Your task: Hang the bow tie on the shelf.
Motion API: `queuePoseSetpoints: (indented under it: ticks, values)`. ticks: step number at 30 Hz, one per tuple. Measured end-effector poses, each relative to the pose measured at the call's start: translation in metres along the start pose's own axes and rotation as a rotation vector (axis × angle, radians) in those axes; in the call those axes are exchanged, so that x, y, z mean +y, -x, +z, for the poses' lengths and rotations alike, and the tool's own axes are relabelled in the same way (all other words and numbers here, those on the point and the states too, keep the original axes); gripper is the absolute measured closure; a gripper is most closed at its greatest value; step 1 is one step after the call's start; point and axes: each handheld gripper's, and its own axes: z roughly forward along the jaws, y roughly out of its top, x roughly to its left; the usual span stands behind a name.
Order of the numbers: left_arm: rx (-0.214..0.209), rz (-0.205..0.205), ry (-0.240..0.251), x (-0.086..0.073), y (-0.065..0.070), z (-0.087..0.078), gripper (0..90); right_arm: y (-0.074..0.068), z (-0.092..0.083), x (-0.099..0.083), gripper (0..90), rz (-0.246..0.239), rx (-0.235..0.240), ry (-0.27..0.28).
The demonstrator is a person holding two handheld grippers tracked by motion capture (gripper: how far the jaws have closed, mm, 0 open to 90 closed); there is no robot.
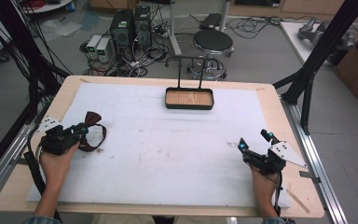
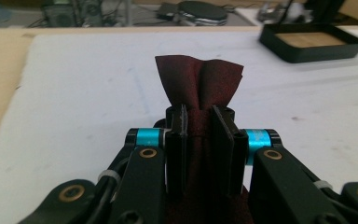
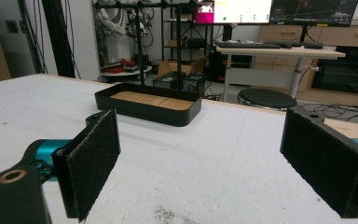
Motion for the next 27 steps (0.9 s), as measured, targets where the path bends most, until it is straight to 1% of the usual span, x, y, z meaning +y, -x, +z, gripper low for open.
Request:
queuePoseSetpoints:
  ticks: [1,2,3,4,5,6,7,8,9,10,11,12,13,14,15,18,19,20,21,23,27]
  values:
    - [-0.018,0.008,0.006,0.003,0.003,0.000,75.6,0.000,0.000,0.000,11.0,-0.001,-0.001,-0.001]
    - [-0.059,0.029,0.011,0.010,0.008,0.002,75.6,0.000,0.000,0.000,11.0,0.000,0.000,0.000]
    - [-0.059,0.029,0.011,0.010,0.008,0.002,75.6,0.000,0.000,0.000,11.0,0.000,0.000,0.000]
    - [-0.099,0.046,0.018,0.018,0.014,0.005,75.6,0.000,0.000,0.000,11.0,-0.001,-0.001,0.000]
    - [-0.123,0.055,0.024,0.021,0.017,0.007,75.6,0.000,0.000,0.000,11.0,0.004,-0.003,-0.002]
    - [-0.123,0.055,0.024,0.021,0.017,0.007,75.6,0.000,0.000,0.000,11.0,0.005,-0.004,-0.002]
    - [-0.137,0.066,0.022,0.025,0.020,0.010,75.6,0.000,0.000,0.000,11.0,0.005,-0.004,-0.002]
    - [-0.159,0.076,0.021,0.029,0.023,0.013,75.6,0.001,0.000,0.000,11.0,0.004,-0.004,-0.004]
    - [-0.187,0.080,0.022,0.033,0.026,0.016,75.6,0.001,0.000,0.000,11.0,0.004,-0.004,-0.004]
    - [-0.219,0.097,0.020,0.040,0.032,0.024,75.6,0.001,0.000,0.000,11.0,0.003,-0.004,-0.004]
    - [-0.219,0.097,0.020,0.040,0.032,0.024,75.6,0.001,0.000,0.000,11.0,0.003,-0.004,-0.004]
    - [-0.239,0.102,0.018,0.044,0.035,0.027,75.6,0.001,0.001,0.000,11.0,0.007,-0.002,-0.005]
    - [-0.254,0.115,0.007,0.052,0.042,0.035,75.6,0.001,0.001,-0.001,11.0,0.008,-0.002,-0.009]
    - [-0.254,0.115,0.007,0.052,0.042,0.035,75.6,0.001,0.001,-0.001,11.0,0.008,-0.002,-0.009]
    - [-0.267,0.122,0.007,0.056,0.045,0.039,75.6,0.001,0.001,-0.001,11.0,0.009,-0.001,-0.008]
    - [-0.321,0.129,0.005,0.066,0.054,0.050,75.6,0.001,0.000,-0.001,11.0,0.014,-0.001,-0.008]
    - [-0.344,0.139,0.010,0.073,0.060,0.058,75.6,0.001,0.000,-0.001,11.0,0.013,-0.001,-0.009]
    - [-0.344,0.139,0.010,0.073,0.060,0.058,75.6,0.001,0.000,-0.001,11.0,0.013,0.001,-0.007]
    - [-0.360,0.144,0.012,0.076,0.063,0.062,75.6,0.001,0.000,0.000,11.0,0.015,0.001,-0.007]
    - [-0.379,0.155,0.013,0.082,0.067,0.070,75.6,0.001,0.000,-0.001,11.0,0.014,0.001,-0.007]
    - [-0.424,0.191,0.010,0.094,0.078,0.087,75.6,0.002,0.000,-0.001,11.0,0.015,0.001,-0.008]
